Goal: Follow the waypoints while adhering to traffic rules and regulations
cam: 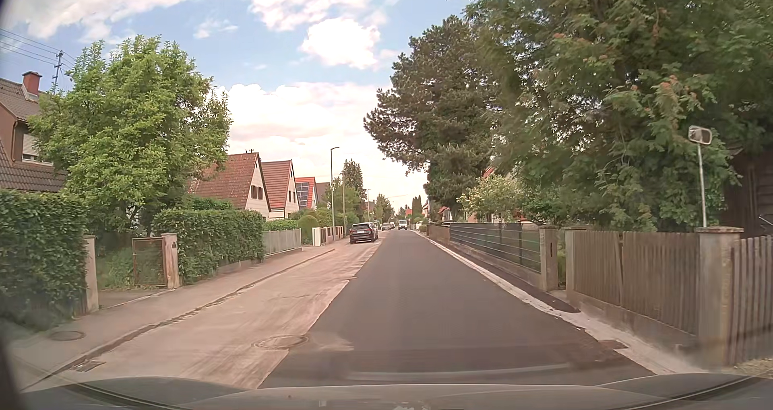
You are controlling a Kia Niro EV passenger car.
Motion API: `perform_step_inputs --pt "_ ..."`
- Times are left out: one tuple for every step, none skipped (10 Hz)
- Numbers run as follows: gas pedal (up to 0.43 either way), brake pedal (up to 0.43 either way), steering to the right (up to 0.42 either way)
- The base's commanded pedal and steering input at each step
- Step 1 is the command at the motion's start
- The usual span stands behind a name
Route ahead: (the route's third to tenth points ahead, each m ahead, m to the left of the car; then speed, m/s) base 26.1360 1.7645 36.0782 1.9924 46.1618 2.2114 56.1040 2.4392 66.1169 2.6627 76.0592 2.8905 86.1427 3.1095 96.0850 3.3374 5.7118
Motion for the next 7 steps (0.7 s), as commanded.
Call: perform_step_inputs --pt "0.189 0.024 0.003" --pt "0.169 0.018 0.002" --pt "0.157 0.024 0.002" --pt "0.157 0.024 0.002" --pt "0.157 0.024 0.001" --pt "0.157 0.018 -0.005" --pt "0.157 0.024 -0.008"
